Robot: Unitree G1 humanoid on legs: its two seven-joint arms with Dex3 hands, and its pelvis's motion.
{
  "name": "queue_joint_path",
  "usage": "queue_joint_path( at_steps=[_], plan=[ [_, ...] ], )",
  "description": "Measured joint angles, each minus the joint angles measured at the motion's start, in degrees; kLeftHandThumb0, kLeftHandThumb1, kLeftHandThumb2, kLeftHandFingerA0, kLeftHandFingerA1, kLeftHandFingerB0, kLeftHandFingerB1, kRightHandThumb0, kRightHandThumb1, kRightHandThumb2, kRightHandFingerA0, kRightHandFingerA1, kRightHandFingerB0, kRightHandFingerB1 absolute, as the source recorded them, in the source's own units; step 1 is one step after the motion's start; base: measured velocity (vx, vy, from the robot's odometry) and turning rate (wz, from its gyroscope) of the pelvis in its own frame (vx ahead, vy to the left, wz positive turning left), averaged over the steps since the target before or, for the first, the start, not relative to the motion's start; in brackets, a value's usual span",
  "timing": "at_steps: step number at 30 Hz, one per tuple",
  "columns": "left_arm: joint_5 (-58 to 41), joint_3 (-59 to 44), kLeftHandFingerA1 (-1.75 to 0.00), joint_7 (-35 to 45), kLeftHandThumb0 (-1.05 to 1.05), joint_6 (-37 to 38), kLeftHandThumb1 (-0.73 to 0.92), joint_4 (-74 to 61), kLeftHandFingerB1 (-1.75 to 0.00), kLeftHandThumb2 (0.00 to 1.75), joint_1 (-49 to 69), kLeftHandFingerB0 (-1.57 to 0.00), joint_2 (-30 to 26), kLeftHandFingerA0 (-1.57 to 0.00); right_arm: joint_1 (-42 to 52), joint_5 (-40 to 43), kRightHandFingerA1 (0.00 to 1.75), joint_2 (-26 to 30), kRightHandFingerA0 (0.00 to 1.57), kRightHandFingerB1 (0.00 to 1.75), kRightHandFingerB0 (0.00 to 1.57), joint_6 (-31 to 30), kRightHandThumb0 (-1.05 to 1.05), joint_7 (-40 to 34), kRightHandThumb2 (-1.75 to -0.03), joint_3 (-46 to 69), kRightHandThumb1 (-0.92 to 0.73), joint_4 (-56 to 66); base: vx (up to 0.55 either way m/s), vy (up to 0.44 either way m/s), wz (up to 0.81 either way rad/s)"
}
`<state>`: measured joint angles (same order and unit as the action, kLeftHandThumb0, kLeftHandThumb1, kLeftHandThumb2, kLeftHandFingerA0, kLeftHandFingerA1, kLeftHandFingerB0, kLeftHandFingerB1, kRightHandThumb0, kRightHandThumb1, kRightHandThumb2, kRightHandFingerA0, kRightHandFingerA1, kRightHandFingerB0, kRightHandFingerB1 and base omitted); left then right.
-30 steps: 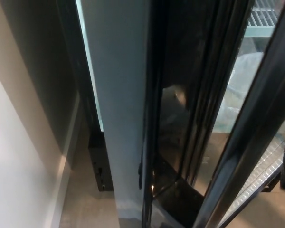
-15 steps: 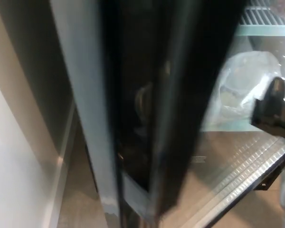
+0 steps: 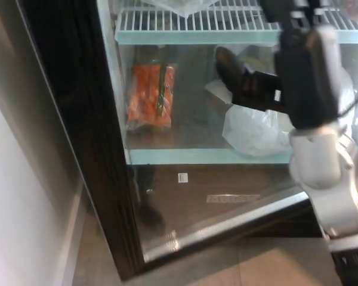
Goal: The robot stands in front of a refrigerator with an opened door and closes the door by swing its right hand at the door
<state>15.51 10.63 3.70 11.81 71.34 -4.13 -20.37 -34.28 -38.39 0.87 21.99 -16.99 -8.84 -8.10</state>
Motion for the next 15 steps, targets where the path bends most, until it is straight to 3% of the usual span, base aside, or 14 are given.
queue_joint_path(
  at_steps=[1,2,7,8,10,11,14,15],
  plan=[
    [0.0,0.0,-0.55,0.0,-0.47,0.0,0.63,0.0,-0.48,0.96,0.0,-0.29,0.0,-0.4,-0.6,-0.2,0.31,0.2,0.0,0.41,0.16,-0.2,-0.75,0.1,-1.06,-0.3,-0.72,-1.2,0.0,0.009,0.06],
    [0.0,0.0,-0.38,0.0,-0.46,0.0,0.74,0.0,-0.36,0.63,-0.1,-0.42,0.0,-0.47,-1.1,-0.4,0.32,0.5,0.0,0.42,0.14,-0.5,-0.75,0.2,-1.05,-0.7,-0.72,-2.6,0.0,0.0,0.0],
    [0.0,0.1,-0.39,0.0,-0.45,0.0,0.74,0.0,-0.36,0.63,-0.2,-0.44,0.0,-0.48,-4.6,-2.9,0.34,3.9,0.0,0.43,0.14,-3.5,-0.73,1.9,-1.0,-5.5,-0.69,-16.0,0.0,0.0,0.0],
    [0.0,0.2,-0.39,0.0,-0.45,0.0,0.74,0.0,-0.37,0.62,-0.2,-0.44,0.0,-0.48,-5.1,-3.6,0.49,4.7,0.0,0.46,0.0,-4.2,-0.34,2.4,-1.09,-6.6,-0.55,-18.8,0.0,0.0,0.0],
    [0.0,0.2,-0.39,0.0,-0.45,0.0,0.74,0.0,-0.37,0.62,-0.2,-0.44,0.0,-0.48,-5.6,-4.4,0.49,6.3,0.0,0.46,0.0,-5.3,-0.34,3.2,-1.09,-8.3,-0.54,-22.8,0.0,0.0,0.0],
    [0.0,0.3,-0.39,0.0,-0.44,0.0,0.73,0.0,-0.37,0.62,-0.2,-0.45,0.0,-0.48,-5.7,-4.7,0.38,7.2,0.05,0.38,0.09,-5.8,-0.72,3.7,-0.94,-9.1,-0.69,-24.7,0.0,0.0,0.0],
    [0.2,0.8,-0.39,0.0,-0.44,0.8,0.73,0.0,-0.37,0.62,0.0,-0.45,-0.2,-0.48,-5.8,-6.3,0.38,11.3,0.05,0.38,0.09,-8.2,-0.72,6.1,-0.94,-12.0,-0.69,-31.6,0.0,0.0,0.0],
    [0.3,0.9,-0.38,0.0,-0.44,1.1,0.73,0.0,-0.36,0.62,0.1,-0.44,-0.3,-0.48,-5.7,-6.6,0.49,12.4,0.0,0.46,0.0,-8.8,-0.34,6.7,-1.09,-12.6,-0.55,-32.7,0.0,0.0,0.0]
  ],
)
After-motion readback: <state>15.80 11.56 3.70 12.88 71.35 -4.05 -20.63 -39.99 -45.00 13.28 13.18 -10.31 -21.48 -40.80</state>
